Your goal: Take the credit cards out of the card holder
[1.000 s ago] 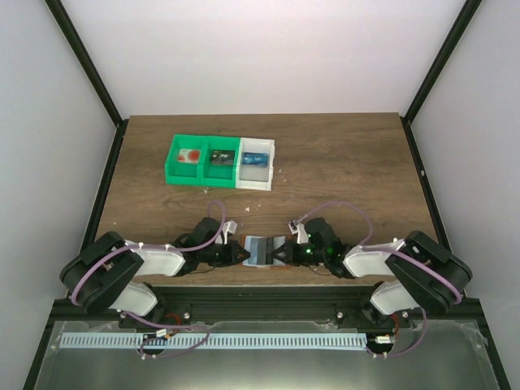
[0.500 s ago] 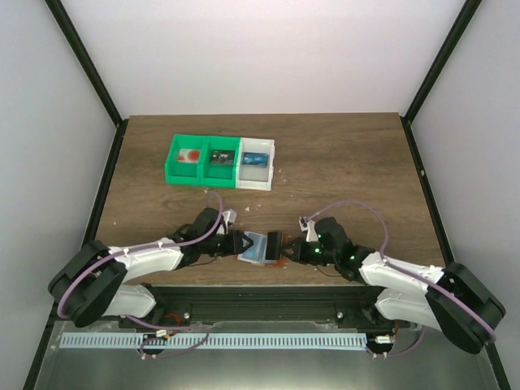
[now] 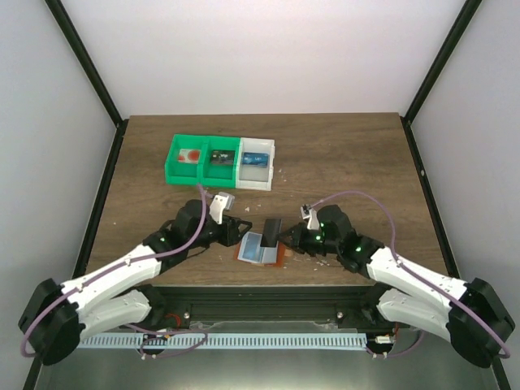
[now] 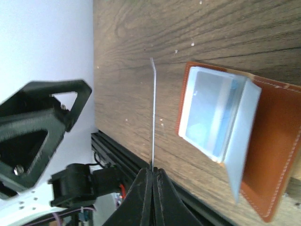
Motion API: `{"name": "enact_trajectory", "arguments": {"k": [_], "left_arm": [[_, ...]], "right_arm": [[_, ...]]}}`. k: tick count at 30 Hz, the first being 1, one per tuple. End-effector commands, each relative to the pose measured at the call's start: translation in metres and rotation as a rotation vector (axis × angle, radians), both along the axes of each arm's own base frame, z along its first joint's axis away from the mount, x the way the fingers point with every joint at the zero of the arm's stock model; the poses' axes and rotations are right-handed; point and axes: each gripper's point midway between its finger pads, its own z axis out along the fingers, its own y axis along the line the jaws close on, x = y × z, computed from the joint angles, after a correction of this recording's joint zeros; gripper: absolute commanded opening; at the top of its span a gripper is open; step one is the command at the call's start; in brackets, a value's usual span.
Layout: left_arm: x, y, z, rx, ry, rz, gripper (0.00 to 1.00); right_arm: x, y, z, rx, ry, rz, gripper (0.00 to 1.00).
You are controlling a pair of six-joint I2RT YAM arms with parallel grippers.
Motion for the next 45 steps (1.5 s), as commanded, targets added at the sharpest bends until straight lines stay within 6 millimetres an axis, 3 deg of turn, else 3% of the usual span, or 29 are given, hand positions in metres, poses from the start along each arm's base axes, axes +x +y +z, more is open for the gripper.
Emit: {"name": "enact_trajectory", "arguments": {"k": [1,7,11,16,21,29,37,45], "left_arm": [[-0.012,0.001,0.025,0.03,-0.211,-0.113,0.49],[-0.029,0.001,0.078,0.0,-0.485,-0.239,0.48],[-0.037,0.003,0.092,0.019,-0.635,-0.3,0.53],[-0.056,-0.007,0.089,0.021,-0.693,-0.457,0.53],[-0.06,-0.007,0.085,0.048,-0.77,-0.501,0.54],[-0.071,-0.007,0.066,0.141,-0.853,-0.636,0.55],[-0.071,-0.008,0.045,0.183,-0.841,-0.655,0.54],[-0.07,-0.009,0.031,0.221,-0.822,-0.681,0.49]], "right_arm": [[0.004,-0.002,0.027,0.017,0.091,-0.068,0.01],[0.005,-0.005,0.047,0.073,0.249,-0.179,0.0],[0.004,-0.003,0.052,0.152,0.347,-0.216,0.0],[0.0,0.004,0.04,0.245,0.498,-0.226,0.01],[-0.004,0.016,0.033,0.32,0.621,-0.173,0.0],[0.0,0.027,0.041,0.346,0.677,-0.154,0.0],[0.008,0.036,0.057,0.374,0.669,-0.131,0.01],[0.01,0.046,0.054,0.371,0.686,-0.086,0.0]]}}
